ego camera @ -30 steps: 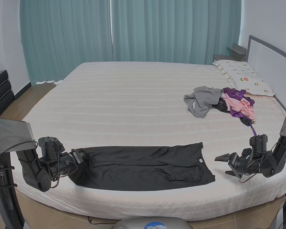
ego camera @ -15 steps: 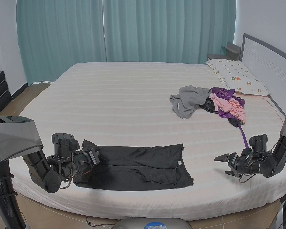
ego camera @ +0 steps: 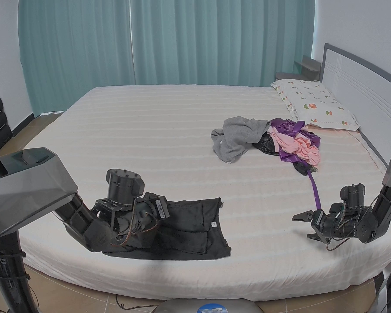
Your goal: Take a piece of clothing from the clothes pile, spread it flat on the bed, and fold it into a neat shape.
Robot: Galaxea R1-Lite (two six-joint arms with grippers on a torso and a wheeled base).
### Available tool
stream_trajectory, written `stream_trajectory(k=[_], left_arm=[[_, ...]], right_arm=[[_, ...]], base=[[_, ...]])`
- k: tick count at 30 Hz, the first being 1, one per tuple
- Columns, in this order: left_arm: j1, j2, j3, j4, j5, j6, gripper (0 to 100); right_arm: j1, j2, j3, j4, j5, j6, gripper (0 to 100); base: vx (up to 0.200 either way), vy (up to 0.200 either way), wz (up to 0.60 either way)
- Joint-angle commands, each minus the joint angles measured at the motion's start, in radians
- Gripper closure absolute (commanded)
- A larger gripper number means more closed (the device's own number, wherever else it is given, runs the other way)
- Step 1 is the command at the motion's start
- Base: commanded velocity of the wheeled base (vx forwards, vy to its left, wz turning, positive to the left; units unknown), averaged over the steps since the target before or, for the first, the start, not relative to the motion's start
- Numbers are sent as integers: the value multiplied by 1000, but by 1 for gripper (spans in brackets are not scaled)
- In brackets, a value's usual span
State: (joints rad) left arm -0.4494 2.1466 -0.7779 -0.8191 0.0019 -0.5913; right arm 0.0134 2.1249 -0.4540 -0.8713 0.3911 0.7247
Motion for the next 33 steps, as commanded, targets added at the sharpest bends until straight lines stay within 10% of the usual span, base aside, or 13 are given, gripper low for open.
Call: stream_trajectory(k=[1,13,14,33], left_arm=[[-57,42,-118,78,26,-12,100],[-114,113,-190,107,92,-64,100],[-118,111,-190,109,92,-64,0],[-72,-14,-44,107,90,-216,0]], right_arm=[[0,0,2,0,0,-1,0],[11,0,3,0,0,-1,0],[11,0,3,0,0,-1,0],[11,-8,14,0,0,-1,0]], base=[[0,0,0],[0,0,0],[0,0,0],[0,0,0]])
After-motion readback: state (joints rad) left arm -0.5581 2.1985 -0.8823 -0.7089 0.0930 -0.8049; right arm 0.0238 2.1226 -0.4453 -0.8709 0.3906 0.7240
